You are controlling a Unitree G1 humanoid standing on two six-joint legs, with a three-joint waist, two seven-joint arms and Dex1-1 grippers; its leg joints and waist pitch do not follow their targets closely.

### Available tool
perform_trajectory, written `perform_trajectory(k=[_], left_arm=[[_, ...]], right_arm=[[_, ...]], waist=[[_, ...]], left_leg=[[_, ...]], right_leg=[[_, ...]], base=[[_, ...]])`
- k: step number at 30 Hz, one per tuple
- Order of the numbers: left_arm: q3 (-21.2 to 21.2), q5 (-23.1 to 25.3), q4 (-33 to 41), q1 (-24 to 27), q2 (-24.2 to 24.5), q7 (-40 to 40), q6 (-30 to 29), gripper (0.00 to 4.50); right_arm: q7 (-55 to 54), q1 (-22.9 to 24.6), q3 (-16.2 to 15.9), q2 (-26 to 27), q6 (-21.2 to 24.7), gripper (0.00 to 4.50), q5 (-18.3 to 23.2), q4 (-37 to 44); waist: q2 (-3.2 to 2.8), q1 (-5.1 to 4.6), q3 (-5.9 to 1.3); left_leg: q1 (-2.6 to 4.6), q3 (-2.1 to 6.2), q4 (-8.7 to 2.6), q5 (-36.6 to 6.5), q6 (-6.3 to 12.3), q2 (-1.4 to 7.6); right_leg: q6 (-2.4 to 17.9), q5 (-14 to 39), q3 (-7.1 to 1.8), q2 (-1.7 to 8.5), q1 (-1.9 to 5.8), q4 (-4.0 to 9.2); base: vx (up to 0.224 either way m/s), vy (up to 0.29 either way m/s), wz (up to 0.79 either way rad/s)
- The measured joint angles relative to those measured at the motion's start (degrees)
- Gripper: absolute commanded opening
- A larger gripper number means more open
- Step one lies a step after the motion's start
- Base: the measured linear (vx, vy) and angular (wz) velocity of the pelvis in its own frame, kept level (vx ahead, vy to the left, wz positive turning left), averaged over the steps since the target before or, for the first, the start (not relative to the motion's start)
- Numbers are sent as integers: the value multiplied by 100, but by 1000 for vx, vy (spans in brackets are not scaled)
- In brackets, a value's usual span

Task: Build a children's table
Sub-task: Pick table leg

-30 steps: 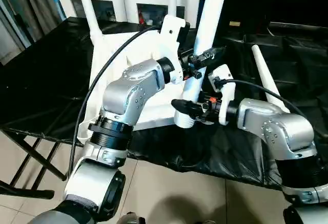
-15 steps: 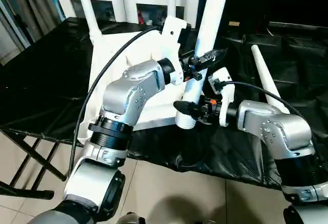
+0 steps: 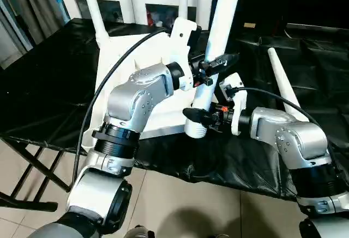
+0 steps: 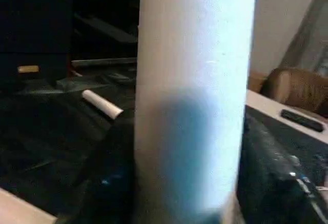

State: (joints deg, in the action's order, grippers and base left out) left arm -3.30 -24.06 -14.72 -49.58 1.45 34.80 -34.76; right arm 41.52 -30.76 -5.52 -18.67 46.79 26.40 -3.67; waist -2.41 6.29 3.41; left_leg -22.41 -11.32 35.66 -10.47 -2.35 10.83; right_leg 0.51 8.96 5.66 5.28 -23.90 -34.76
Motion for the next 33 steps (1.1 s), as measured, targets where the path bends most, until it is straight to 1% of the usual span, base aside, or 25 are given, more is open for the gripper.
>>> perform_trajectory(k=[3, 7, 10, 11, 13, 16, 17, 18, 19, 21, 22, 24, 25, 27, 28, 29, 30, 31, 32, 33], left_arm=[[6, 1, -1, 0, -25, 27, 175, 308], [21, 42, -10, 0, -90, 5, 575, 313], [107, 125, -10, -3, -129, -143, 930, 313], [195, 142, -10, -3, -124, -246, 1034, 313], [334, 141, -9, -3, -111, -368, 1107, 313], [347, 296, -9, 7, 96, -468, 1216, 313], [327, 431, -9, 21, 253, -506, 1271, 313], [285, 545, -9, 45, 360, -502, 1322, 313], [158, 780, -8, 128, 559, -501, 1418, 313], [-37, 1080, -72, 354, 755, -505, 1521, 313], [-168, 1214, -150, 475, 794, -513, 1537, 313], [-295, 1411, -181, 691, 810, -631, 1573, 313], [-316, 1518, -104, 903, 808, -799, 1633, 313], [-294, 1652, -15, 1222, 844, -1005, 1670, 313], [-172, 1704, 311, 1647, 824, -1201, 1758, 313], [-46, 1724, 653, 2080, 815, -1351, 1790, 313], [96, 1775, 1013, 2563, 822, -1535, 1804, 313], [284, 1814, 1171, 2997, 862, -1706, 1751, 313], [427, 1812, 1224, 3199, 878, -1799, 1671, 313], [530, 1812, 1236, 3286, 884, -1863, 1614, 313]], right_arm=[[-161, 1, 74, 127, -146, 191, -9, -17], [-409, 21, 229, 316, -447, 191, -48, -113], [-806, 127, 511, 559, -700, 191, -136, -231], [-1064, 161, 663, 736, -903, 191, -146, -334], [-1472, 164, 887, 904, -1174, 191, -206, -517], [-2022, 156, 1203, 896, -1616, 191, -323, -833], [-2204, 157, 1324, 839, -1765, 191, -417, -959], [-2246, 157, 1362, 804, -1823, 191, -454, -1014], [-2290, 166, 1432, 724, -1877, 191, -500, -1067], [-2300, 172, 1480, 624, -1958, 191, -586, -1065], [-2299, 172, 1499, 604, -1995, 191, -623, -1050], [-2303, 222, 1485, 612, -1988, 191, -656, -936], [-2352, 340, 1418, 591, -1899, 191, -727, -711], [-2390, 502, 1388, 561, -1718, 191, -813, -450], [-2472, 780, 1360, 550, -1510, 191, -872, -13], [-2586, 1105, 1325, 575, -1394, 191, -911, 417], [-2791, 1501, 1271, 662, -1338, 191, -970, 876], [-2994, 1892, 1212, 772, -1302, 191, -1019, 1177], [-3133, 2099, 1184, 870, -1298, 191, -1023, 1304], [-3257, 2247, 1189, 980, -1256, 191, -1018, 1383]], waist=[[-1, -8, -1], [-2, -16, -1], [-13, -35, -3], [-22, -55, -3], [-38, -87, -2], [-40, -119, -2], [-42, -129, -2], [-42, -132, -2], [-44, -147, -3], [-47, -169, -5], [-47, -168, -5], [-51, -182, -5], [-63, -181, -10], [-65, -190, -10], [-60, -194, -15], [-50, -199, -20], [-38, -212, -28], [-30, -223, -28], [-31, -231, -25], [-31, -227, -24]], left_leg=[[0, 0, 0, 0, 0, 0], [3, 0, -1, 0, 0, 0], [2, 1, -2, 0, 0, -1], [2, 0, -2, 0, 0, -1], [2, 0, -2, 0, 0, -3], [3, 1, -4, 0, 0, -3], [3, 1, -4, 0, 0, -3], [4, 1, -7, 0, -1, -4], [5, 0, -10, 0, -1, -4], [7, -1, -15, -1, -2, -4], [7, -1, -16, -1, -1, -4], [7, -2, -17, -1, -2, -4], [4, -1, -20, -2, -2, -4], [2, -3, -23, -2, -2, -5], [5, -3, -31, -3, -1, -5], [14, -5, -41, -5, 0, -4], [24, -6, -60, -7, -5, -4], [24, -3, -63, -9, -10, 3], [18, -3, -68, -5, -16, 3], [15, -3, -68, -1, -22, 3]], right_leg=[[0, 0, 0, 0, -1, 0], [-2, 1, 0, 0, 1, 1], [-3, 2, 0, 0, 1, 2], [-4, 2, 0, 0, 1, 2], [-3, 2, 0, 1, 0, 2], [-4, 2, 0, 0, 0, 2], [-4, 2, 0, 0, 0, 2], [-4, 3, 0, 0, 0, 2], [-6, 4, -2, 0, -2, 2], [-6, 4, -4, -2, -3, 2], [-5, 4, -4, -2, -3, 2], [2, 0, -5, -2, -4, 2], [16, -7, -5, -2, -6, 4], [17, -7, -5, -2, -8, 6], [15, -1, -5, -2, -5, 8], [16, 13, -5, -3, -1, 8], [16, 28, -5, -5, 2, 8], [10, 40, -3, -12, -2, 4], [-3, 48, -1, -13, -11, 4], [-6, 48, 0, -13, -15, 4]], base=[[0, 0, 0], [0, 0, 0], [0, 0, 0], [0, 0, 0], [0, 0, 0], [0, 0, 0], [0, 0, 0], [0, 0, 0], [0, 0, 0], [0, 0, 0], [0, 0, 0], [0, 0, 0], [0, 0, 0], [0, 0, 0], [0, 0, 0], [0, 0, 0], [0, 0, 0], [0, 0, 0], [0, 0, 0], [0, 0, 0]])
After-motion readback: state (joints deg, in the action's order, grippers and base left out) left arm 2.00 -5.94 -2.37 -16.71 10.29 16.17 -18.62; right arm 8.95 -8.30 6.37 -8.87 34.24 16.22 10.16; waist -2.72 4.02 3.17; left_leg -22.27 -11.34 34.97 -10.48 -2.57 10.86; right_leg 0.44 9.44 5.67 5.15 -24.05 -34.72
